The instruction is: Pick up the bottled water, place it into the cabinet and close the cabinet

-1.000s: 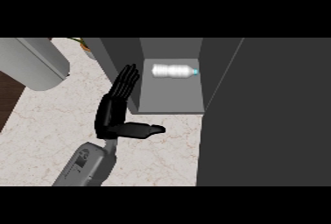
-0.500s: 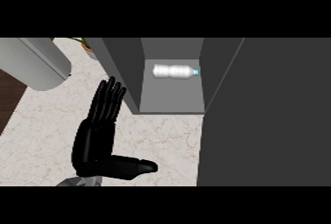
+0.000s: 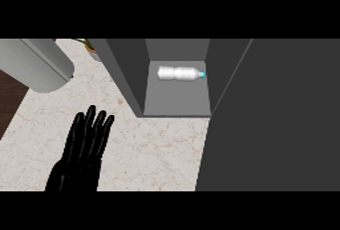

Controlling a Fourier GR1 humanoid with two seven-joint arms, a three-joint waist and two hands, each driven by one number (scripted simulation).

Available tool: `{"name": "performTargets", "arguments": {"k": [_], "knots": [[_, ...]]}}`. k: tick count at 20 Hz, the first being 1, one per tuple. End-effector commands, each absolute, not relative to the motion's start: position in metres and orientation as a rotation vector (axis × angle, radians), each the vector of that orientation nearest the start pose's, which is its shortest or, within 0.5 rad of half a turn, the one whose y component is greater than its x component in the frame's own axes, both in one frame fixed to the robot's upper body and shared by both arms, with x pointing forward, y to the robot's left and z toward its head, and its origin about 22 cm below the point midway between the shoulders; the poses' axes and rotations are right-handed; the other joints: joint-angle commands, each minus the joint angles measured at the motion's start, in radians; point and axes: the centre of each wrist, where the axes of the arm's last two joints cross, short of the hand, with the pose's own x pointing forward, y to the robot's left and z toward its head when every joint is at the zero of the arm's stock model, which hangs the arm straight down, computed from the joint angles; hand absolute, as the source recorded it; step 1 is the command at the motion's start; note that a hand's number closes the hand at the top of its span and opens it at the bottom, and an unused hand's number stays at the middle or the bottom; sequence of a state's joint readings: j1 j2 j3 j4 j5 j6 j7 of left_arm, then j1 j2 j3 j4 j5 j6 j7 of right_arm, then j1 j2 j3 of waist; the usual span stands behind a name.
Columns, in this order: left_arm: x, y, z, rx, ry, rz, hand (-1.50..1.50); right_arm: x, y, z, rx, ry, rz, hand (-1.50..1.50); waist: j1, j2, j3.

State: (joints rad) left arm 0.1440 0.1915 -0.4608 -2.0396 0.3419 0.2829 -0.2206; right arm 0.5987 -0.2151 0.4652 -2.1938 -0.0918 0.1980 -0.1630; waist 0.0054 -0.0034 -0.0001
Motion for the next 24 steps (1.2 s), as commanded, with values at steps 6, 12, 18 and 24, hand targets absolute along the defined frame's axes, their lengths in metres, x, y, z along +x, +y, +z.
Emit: {"name": "performTargets", "arguments": {"k": [6, 12, 18, 24], "knots": [[0.122, 0.221, 0.086, -0.331, -1.974, 0.202, -1.5, 0.075, -0.186, 0.08, 0.628, -1.639, 0.535, 1.5, 0.014, -0.004, -0.002], [0.111, 0.251, 0.096, -0.283, -1.996, 0.217, -1.5, 0.071, -0.161, 0.099, 0.626, -1.706, 0.619, 1.5, 0.012, -0.003, -0.002], [0.095, 0.272, 0.101, -0.324, -1.976, 0.213, -1.5, 0.082, -0.139, 0.102, 0.641, -1.713, 0.632, 1.5, 0.034, -0.001, -0.003], [0.087, 0.289, 0.099, -0.346, -1.968, 0.202, -1.5, 0.093, -0.135, 0.106, 0.682, -1.663, 0.591, 1.5, 0.06, 0.005, -0.004]]}}
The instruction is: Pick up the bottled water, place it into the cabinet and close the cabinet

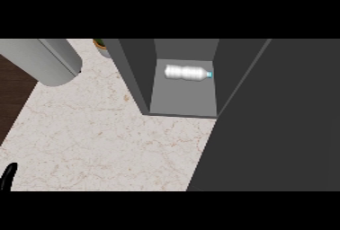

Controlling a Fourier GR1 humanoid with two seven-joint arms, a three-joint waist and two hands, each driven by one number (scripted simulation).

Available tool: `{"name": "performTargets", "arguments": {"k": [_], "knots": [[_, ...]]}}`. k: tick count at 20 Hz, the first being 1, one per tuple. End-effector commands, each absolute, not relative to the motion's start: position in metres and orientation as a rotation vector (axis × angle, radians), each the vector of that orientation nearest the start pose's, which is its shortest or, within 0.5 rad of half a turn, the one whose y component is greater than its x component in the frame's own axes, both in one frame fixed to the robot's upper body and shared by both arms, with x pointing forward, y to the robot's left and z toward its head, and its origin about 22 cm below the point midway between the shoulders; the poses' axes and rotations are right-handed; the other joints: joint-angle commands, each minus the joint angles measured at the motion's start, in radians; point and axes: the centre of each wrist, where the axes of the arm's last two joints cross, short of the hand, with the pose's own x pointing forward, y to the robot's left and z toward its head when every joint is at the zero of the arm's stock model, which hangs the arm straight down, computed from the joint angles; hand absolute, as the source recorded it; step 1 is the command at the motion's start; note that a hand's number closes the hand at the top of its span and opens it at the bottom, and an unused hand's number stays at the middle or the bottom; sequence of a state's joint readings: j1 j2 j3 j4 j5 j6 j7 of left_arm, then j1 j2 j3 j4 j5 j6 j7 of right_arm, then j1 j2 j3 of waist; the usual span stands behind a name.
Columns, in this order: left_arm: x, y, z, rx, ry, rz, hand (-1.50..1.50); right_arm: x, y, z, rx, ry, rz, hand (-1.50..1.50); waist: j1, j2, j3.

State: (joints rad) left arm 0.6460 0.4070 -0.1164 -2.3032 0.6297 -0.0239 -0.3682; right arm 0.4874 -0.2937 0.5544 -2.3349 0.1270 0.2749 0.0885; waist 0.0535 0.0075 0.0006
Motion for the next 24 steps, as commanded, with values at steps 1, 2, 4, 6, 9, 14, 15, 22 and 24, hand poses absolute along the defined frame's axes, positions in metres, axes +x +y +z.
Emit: {"name": "performTargets", "arguments": {"k": [1, 2, 4, 6, 9, 14, 15, 22, 24], "knots": [[0.085, 0.283, 0.099, -0.36, -1.976, 0.204, -1.5, 0.096, -0.133, 0.112, 0.69, -1.677, 0.576, 1.5, 0.017, -0.006, -0.005], [0.083, 0.284, 0.095, -0.373, -1.973, 0.195, -1.5, 0.103, -0.13, 0.109, 0.687, -1.678, 0.561, 1.5, 0.024, -0.006, -0.005], [0.078, 0.291, 0.099, -0.365, -1.983, 0.205, -1.5, 0.112, -0.127, 0.112, 0.69, -1.679, 0.538, 1.5, 0.029, -0.006, -0.005], [0.08, 0.303, 0.101, -0.357, -1.989, 0.196, -1.5, 0.121, -0.121, 0.12, 0.689, -1.675, 0.547, 1.5, 0.018, -0.005, -0.005], [0.069, 0.316, 0.096, -0.334, -1.973, 0.203, -1.5, 0.139, -0.101, 0.127, 0.678, -1.652, 0.534, 1.5, 0.011, -0.005, -0.004], [0.059, 0.338, 0.103, -0.358, -1.99, 0.208, -1.5, 0.184, -0.081, 0.142, 0.671, -1.635, 0.492, 1.5, 0.002, -0.004, -0.003], [0.056, 0.337, 0.097, -0.359, -1.994, 0.233, -1.5, 0.202, -0.088, 0.152, 0.672, -1.648, 0.474, 1.5, -0.001, -0.004, -0.002], [0.029, 0.352, 0.102, -0.334, -1.994, 0.252, -1.5, 0.26, -0.096, 0.151, 0.749, -1.628, 0.34, 1.5, -0.018, -0.007, 0.0], [0.027, 0.361, 0.106, -0.336, -1.988, 0.243, -1.5, 0.289, -0.101, 0.167, 0.753, -1.623, 0.331, 1.5, -0.016, -0.005, 0.0]]}}
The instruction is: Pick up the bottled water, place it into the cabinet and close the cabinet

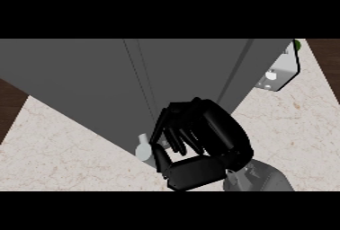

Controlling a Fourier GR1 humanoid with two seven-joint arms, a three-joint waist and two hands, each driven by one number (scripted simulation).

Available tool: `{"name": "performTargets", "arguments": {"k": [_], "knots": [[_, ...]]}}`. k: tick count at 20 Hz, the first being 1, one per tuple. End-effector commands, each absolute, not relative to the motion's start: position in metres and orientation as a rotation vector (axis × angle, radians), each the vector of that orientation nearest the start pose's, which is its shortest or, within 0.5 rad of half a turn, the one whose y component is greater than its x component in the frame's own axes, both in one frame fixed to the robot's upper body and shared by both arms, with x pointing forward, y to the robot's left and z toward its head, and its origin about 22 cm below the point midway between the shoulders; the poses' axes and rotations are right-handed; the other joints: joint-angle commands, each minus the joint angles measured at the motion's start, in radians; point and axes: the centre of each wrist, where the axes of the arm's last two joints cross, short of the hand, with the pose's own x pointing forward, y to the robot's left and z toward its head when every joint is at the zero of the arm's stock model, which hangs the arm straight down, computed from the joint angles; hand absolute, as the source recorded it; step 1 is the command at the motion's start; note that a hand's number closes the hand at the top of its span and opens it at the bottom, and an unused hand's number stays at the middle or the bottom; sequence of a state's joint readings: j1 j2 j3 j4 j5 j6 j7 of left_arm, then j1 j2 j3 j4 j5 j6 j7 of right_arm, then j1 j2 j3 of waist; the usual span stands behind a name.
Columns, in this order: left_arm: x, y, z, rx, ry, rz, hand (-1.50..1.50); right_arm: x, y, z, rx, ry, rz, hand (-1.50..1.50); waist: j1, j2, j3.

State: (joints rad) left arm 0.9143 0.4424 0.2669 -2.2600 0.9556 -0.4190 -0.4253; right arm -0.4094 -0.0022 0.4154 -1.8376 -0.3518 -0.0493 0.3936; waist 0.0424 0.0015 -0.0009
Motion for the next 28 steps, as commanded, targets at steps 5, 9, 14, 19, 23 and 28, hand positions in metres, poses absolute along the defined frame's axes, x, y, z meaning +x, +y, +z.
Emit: {"name": "performTargets", "arguments": {"k": [5, 9, 14, 19, 23, 28], "knots": [[0.027, 0.371, 0.11, -0.331, -2.012, 0.252, -1.5, 0.333, -0.118, 0.153, 0.738, -1.589, 0.337, 1.5, -0.014, 0.002, 0.001], [0.012, 0.374, 0.105, -0.317, -2.003, 0.254, -1.5, 0.353, -0.113, 0.16, 0.724, -1.573, 0.371, 1.5, -0.016, -0.001, 0.001], [0.01, 0.385, 0.106, -0.317, -2.007, 0.256, -1.5, 0.378, -0.113, 0.155, 0.735, -1.569, 0.431, 1.5, -0.008, 0.003, 0.001], [0.01, 0.388, 0.12, -0.34, -1.984, 0.243, -1.5, 0.382, -0.107, 0.17, 0.744, -1.543, 0.461, 1.5, -0.009, 0.002, 0.001], [0.016, 0.385, 0.103, -0.359, -1.987, 0.253, -1.5, 0.379, -0.082, 0.162, 0.775, -1.532, 0.449, 1.5, 0.002, 0.004, 0.0], [0.025, 0.38, 0.118, -0.405, -1.97, 0.229, -1.5, 0.383, -0.075, 0.173, 0.846, -1.504, 0.486, 1.5, 0.009, 0.009, 0.001]]}}
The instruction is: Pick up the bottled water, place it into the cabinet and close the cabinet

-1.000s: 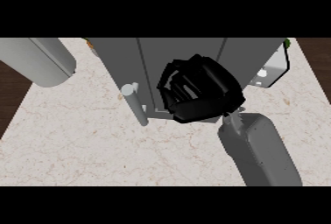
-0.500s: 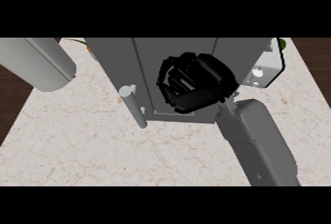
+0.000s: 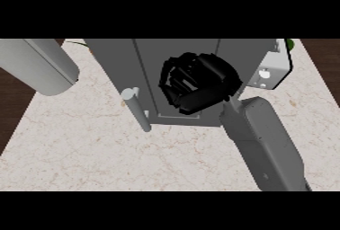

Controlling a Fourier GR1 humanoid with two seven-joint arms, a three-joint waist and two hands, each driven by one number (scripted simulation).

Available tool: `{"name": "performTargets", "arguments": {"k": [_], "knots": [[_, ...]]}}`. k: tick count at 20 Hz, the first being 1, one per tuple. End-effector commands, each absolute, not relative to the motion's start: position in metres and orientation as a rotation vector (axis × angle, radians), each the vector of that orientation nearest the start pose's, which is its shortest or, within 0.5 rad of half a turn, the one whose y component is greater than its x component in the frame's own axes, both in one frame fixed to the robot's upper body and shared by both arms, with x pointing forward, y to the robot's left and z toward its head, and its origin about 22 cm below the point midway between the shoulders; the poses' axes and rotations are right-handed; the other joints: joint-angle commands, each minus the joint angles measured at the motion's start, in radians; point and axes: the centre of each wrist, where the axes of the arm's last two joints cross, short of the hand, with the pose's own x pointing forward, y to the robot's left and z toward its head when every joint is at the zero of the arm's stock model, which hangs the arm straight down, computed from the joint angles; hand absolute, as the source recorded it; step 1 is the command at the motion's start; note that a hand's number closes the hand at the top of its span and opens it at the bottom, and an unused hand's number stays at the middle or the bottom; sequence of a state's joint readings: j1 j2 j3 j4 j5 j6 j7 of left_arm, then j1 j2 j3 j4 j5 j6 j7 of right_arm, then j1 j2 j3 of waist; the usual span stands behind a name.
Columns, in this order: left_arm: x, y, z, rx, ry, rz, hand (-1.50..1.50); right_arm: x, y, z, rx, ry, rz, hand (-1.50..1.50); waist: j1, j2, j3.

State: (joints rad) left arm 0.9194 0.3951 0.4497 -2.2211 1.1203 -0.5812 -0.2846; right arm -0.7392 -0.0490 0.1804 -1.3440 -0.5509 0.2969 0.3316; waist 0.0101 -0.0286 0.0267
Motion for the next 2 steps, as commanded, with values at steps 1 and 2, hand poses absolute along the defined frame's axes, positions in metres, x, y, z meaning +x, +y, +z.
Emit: {"name": "performTargets", "arguments": {"k": [1, 2], "knots": [[0.025, 0.372, 0.113, -0.379, -1.965, 0.239, -1.5, 0.382, -0.075, 0.178, 0.832, -1.508, 0.49, 1.5, 0.036, 0.038, -0.027], [0.024, 0.381, 0.112, -0.383, -1.981, 0.238, -1.5, 0.382, -0.076, 0.166, 0.839, -1.501, 0.487, 1.5, 0.04, 0.038, -0.027]]}}
